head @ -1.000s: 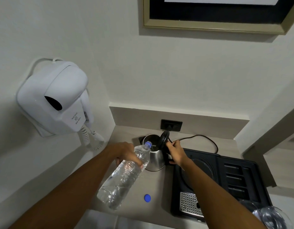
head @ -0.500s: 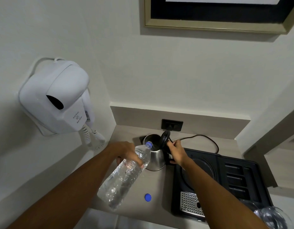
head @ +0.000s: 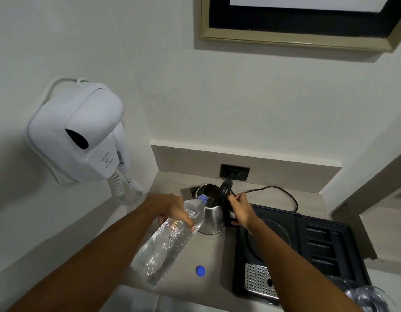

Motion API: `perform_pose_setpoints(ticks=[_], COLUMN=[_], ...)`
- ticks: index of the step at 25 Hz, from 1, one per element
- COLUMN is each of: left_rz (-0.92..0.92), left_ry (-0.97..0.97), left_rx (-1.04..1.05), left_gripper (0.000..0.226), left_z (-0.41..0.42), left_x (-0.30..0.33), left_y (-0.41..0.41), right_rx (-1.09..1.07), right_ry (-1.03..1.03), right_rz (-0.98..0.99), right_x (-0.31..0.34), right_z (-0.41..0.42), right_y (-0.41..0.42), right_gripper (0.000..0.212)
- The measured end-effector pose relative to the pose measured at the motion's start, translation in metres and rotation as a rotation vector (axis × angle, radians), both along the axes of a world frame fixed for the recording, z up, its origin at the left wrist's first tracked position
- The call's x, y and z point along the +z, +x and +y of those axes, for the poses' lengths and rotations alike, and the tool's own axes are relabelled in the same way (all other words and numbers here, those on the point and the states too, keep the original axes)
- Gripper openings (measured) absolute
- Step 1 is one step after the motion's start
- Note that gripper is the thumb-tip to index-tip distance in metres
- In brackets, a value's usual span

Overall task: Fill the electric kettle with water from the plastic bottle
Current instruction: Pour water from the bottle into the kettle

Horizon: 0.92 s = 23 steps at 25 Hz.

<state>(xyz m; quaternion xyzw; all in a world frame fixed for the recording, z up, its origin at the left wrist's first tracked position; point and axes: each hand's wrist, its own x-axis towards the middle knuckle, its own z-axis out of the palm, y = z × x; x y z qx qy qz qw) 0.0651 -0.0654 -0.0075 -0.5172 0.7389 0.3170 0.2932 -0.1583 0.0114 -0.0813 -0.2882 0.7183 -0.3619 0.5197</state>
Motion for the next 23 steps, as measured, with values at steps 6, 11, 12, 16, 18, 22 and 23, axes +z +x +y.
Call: perform_pose_setpoints(ticks=[6, 11, 12, 16, 18, 22, 23], left_rz=[-0.001, -0.005, -0.005, -0.003, -0.006, 0.009, 0.012], left_ry=[-0.002, -0.006, -0.007, -0.011, -0.007, -0.025, -0.036], left_rx=[0.021, 0.020, 0.019, 0.016, 0.019, 0.024, 0.026], left_gripper=[0.080, 0.079, 0.079, 0.082, 0.078, 0.078, 0.080], left_z=[-0.0003, -0.0019, -0.0020, -0.0017, -0.0014, -0.0006, -0.0005], left_x=[-0.0026, -0.0010, -0.0007, 0.0004, 0.0020, 0.0024, 0.0012], left_y=[-0.0005, -0.0019, -0.0020, -0.0030, -0.0036, -0.0012, -0.0008], right_rx=[0.004, -0.009, -0.009, 0.001, 0.001, -0.005, -0.004], right_ry=[-0.009, -0.014, -0.015, -0.010, -0.007, -0.012, -0.012], right_rz=[-0.027, -0.034, -0.033, -0.031, -0.027, -0.029, -0.028], right_x=[-0.0030, -0.0033, -0.0031, -0.0040, -0.0038, -0.0047, -0.0048], right_z=[0.0000, -0.0013, -0.0011, -0.0007, -0.0009, -0.0008, -0.0005], right_y=[-0.0015, -0.0002, -0.0002, -0.0010, -0.0011, -0.0009, -0.0007], right_gripper=[0.040, 0.043, 0.043, 0.046, 0.049, 0.043, 0.044])
